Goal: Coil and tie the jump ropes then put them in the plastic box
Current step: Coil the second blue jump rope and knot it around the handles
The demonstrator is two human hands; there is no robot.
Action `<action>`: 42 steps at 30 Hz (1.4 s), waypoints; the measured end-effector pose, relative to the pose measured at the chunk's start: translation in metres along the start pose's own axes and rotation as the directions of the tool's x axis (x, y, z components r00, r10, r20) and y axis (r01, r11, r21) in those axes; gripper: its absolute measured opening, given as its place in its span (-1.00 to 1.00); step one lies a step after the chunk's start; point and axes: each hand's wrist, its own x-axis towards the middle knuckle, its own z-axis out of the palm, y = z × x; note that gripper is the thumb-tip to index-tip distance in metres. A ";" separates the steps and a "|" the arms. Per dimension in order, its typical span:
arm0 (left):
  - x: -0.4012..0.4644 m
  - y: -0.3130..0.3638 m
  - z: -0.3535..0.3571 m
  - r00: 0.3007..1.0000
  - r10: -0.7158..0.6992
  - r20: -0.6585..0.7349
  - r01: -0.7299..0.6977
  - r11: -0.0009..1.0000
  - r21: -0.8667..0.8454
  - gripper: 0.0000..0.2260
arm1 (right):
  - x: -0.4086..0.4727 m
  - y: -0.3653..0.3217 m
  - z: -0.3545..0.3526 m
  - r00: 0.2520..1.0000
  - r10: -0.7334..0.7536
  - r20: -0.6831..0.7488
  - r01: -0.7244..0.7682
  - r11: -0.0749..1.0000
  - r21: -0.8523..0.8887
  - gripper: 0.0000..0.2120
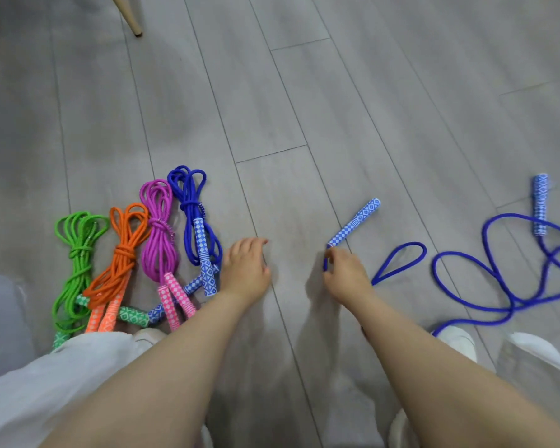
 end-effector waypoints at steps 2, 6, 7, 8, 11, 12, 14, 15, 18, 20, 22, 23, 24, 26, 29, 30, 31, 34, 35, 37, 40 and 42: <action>-0.005 0.014 0.012 0.993 0.015 0.113 -0.016 1.000 0.010 -0.48 | -0.006 0.024 -0.001 1.000 -0.012 0.027 0.017 0.975 -0.220 -0.66; -0.020 0.038 0.033 0.969 0.069 0.236 -0.082 0.996 0.045 -0.54 | -0.018 0.053 0.009 0.993 -0.077 0.094 0.114 0.857 -0.502 -0.72; -0.023 0.043 0.037 0.961 0.079 0.264 -0.095 0.994 0.049 -0.54 | -0.021 0.056 0.011 0.993 -0.075 0.088 0.110 0.852 -0.511 -0.73; -0.027 0.048 0.040 0.953 0.082 0.293 -0.101 0.994 0.052 -0.54 | -0.022 0.058 0.013 0.994 -0.074 0.084 0.107 0.848 -0.520 -0.74; -0.036 0.060 0.048 0.933 0.067 0.354 -0.098 0.993 0.071 -0.53 | -0.029 0.065 0.015 0.992 -0.085 0.097 0.124 0.839 -0.531 -0.75; -0.039 0.064 0.049 0.930 0.065 0.362 -0.098 0.993 0.073 -0.53 | -0.031 0.067 0.014 0.990 -0.090 0.108 0.133 0.847 -0.515 -0.76; -0.043 0.072 0.049 0.926 0.082 0.368 -0.117 0.990 0.075 -0.52 | -0.036 0.066 0.008 0.986 -0.117 0.121 0.160 0.875 -0.457 -0.76; -0.044 0.076 0.048 0.926 0.094 0.365 -0.131 0.989 0.076 -0.51 | -0.039 0.063 0.002 0.984 -0.133 0.121 0.172 0.892 -0.418 -0.77; -0.050 0.087 0.041 0.928 0.092 0.360 -0.110 0.993 0.032 -0.49 | -0.047 0.052 -0.017 0.982 -0.116 0.150 0.142 0.973 -0.182 -0.81; -0.054 0.095 0.033 0.935 0.077 0.346 -0.076 0.997 -0.015 -0.45 | -0.055 0.045 -0.029 0.981 -0.101 0.165 0.112 0.992 -0.060 -0.83; -0.058 0.102 0.022 0.944 0.096 0.315 -0.081 0.995 -0.060 -0.41 | -0.064 0.036 -0.044 0.985 -0.117 0.128 0.117 0.993 0.009 -0.83; -0.060 0.106 0.015 0.946 0.116 0.304 -0.097 0.992 -0.076 -0.40 | -0.070 0.029 -0.053 0.989 -0.121 0.083 0.116 0.992 0.057 -0.85; -0.062 0.110 0.008 0.945 0.134 0.297 -0.111 0.989 -0.095 -0.41 | -0.075 0.024 -0.061 0.993 -0.109 0.034 0.104 0.987 0.125 -0.88; -0.067 0.119 -0.010 0.949 0.148 0.278 -0.105 0.981 -0.166 -0.47 | -0.085 0.011 -0.079 0.995 -0.071 -0.072 0.089 0.956 0.280 -0.87; -0.077 0.136 -0.041 0.978 0.110 0.178 -0.047 0.944 -0.326 -0.64 | -0.102 -0.009 -0.107 0.986 -0.045 -0.163 0.115 0.885 0.452 -0.80; -0.081 0.143 -0.052 0.984 0.087 0.153 -0.019 0.918 -0.396 -0.70 | -0.108 -0.015 -0.117 0.980 -0.046 -0.191 0.138 0.856 0.499 -0.80; -0.086 0.149 -0.062 0.987 0.063 0.151 0.015 0.884 -0.467 -0.75 | -0.115 -0.022 -0.127 0.975 -0.048 -0.216 0.160 0.829 0.536 -0.80; -0.104 0.163 -0.091 0.980 0.062 0.192 0.071 0.782 -0.619 -0.83 | -0.137 -0.040 -0.157 0.954 -0.048 -0.295 0.222 0.777 0.589 -0.86; -0.111 0.167 -0.100 0.980 0.079 0.185 0.059 0.767 -0.639 -0.85 | -0.146 -0.045 -0.167 0.946 -0.048 -0.320 0.242 0.762 0.600 -0.88; -0.128 0.175 -0.120 0.983 0.104 0.152 0.025 0.741 -0.670 -0.89 | -0.163 -0.056 -0.185 0.928 -0.048 -0.369 0.283 0.735 0.616 -0.86; -0.156 0.184 -0.148 0.981 0.145 0.132 -0.010 0.708 -0.706 -0.82 | -0.190 -0.071 -0.212 0.894 -0.028 -0.446 0.349 0.668 0.657 -0.83; -0.173 0.184 -0.164 0.978 0.174 0.116 -0.046 0.721 -0.691 -0.77 | -0.210 -0.078 -0.230 0.875 -0.019 -0.484 0.393 0.611 0.687 -0.83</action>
